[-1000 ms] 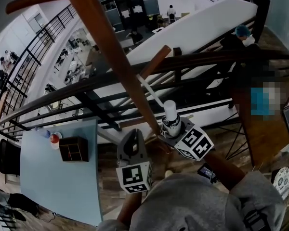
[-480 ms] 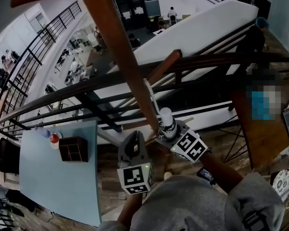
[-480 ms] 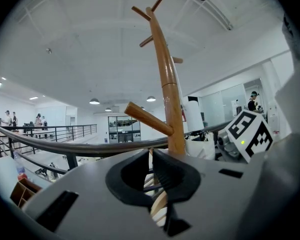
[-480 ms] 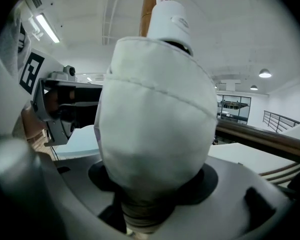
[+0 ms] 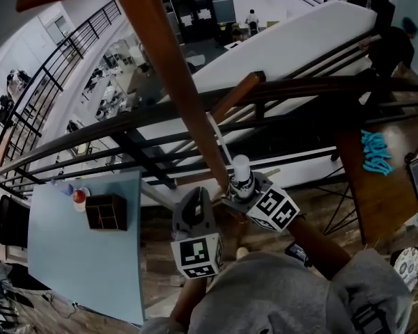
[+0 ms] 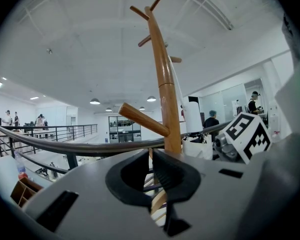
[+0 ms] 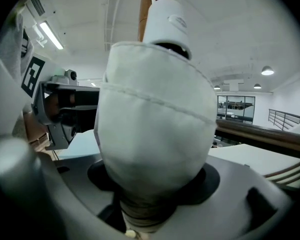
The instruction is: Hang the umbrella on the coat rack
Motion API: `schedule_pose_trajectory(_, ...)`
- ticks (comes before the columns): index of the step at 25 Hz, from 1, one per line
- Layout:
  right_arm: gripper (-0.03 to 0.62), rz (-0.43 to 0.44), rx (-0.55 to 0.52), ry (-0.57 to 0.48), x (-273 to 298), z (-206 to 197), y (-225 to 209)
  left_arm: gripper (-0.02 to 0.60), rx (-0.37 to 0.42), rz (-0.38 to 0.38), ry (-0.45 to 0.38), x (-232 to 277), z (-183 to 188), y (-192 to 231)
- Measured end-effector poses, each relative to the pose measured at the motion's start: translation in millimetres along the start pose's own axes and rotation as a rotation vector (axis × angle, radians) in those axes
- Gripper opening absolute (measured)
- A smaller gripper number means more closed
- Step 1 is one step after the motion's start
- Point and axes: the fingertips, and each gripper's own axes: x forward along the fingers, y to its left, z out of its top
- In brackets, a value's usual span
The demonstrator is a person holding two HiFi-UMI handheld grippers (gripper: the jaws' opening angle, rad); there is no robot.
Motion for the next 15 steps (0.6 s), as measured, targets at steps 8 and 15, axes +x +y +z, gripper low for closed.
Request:
schedule_pose_trajectory(8, 0.273, 0.004, -0.001, -0.062, -16, 9, 0, 0.034, 0.006, -0.009, -0.002, -4, 2, -15)
schedule_pose_trajectory(15, 0.273, -0.023, -0.042, -0.097, -36, 8, 1, 0.034, 0.014, -0.006, 0.001, -12, 0, -27)
